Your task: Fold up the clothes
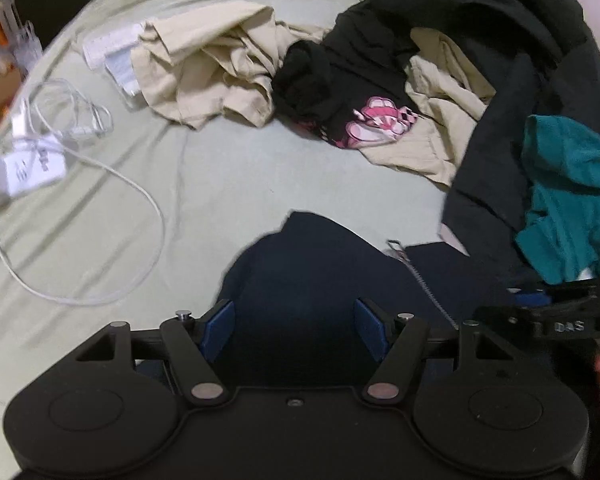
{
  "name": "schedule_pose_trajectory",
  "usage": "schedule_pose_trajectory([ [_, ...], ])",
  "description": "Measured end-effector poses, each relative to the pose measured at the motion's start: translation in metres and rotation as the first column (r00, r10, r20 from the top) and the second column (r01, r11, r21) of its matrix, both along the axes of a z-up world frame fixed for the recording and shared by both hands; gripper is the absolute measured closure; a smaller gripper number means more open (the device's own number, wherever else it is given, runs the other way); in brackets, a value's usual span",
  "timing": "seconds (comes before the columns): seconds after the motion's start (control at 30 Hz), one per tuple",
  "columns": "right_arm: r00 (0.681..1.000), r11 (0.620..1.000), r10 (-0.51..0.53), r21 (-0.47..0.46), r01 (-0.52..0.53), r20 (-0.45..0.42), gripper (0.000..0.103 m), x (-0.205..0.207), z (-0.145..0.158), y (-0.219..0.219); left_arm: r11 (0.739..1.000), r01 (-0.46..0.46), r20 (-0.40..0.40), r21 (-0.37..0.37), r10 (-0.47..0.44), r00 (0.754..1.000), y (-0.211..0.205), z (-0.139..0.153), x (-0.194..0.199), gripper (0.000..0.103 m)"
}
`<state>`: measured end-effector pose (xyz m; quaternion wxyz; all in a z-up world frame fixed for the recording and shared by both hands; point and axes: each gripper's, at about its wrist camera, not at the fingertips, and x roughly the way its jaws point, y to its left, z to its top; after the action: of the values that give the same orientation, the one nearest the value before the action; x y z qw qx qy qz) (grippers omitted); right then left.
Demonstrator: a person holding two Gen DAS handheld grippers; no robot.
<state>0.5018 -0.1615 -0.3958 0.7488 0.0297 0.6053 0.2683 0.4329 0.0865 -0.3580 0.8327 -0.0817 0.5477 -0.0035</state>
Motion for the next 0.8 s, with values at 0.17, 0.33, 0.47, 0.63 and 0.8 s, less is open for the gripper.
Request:
schedule_pose_trajectory([
  [0.17, 0.999, 1.000, 0.030, -0.009, -0.030, 0.014, 0.092, -0.009, -0.006, 0.011, 1.000, -0.013, -0.017, -0.018, 0.012, 1.000, 0.001, -0.004, 0.006, 0.070],
  [0.33, 0.999, 0.999, -0.007, 0.054, 0.005, 0.031, 0.096, -0.023, 0.016, -0.001, 1.000, -0.023, -0.005, 0.010, 0.023, 1.000, -0.008, 0.012, -0.012, 0.094],
  [0.47, 0.999, 0.997, 0.017, 0.076, -0.020, 0.034, 0.097, -0.055, 0.030, -0.009, 0.999, -0.045, 0.014, -0.019, 0.045, 0.999, -0.007, 0.027, -0.033, 0.101],
  [0.63, 0.998, 0.994, 0.064, 0.086, -0.066, 0.029, 0.097, -0.105, 0.042, -0.015, 0.998, -0.047, 0.028, -0.045, 0.048, 0.998, -0.006, 0.042, -0.080, 0.102],
  [0.8, 0.994, 0.989, 0.110, 0.096, -0.111, 0.025, 0.097, -0.156, 0.054, -0.021, 0.998, -0.033, -0.001, -0.052, 0.033, 0.999, -0.008, 0.054, -0.131, 0.102],
])
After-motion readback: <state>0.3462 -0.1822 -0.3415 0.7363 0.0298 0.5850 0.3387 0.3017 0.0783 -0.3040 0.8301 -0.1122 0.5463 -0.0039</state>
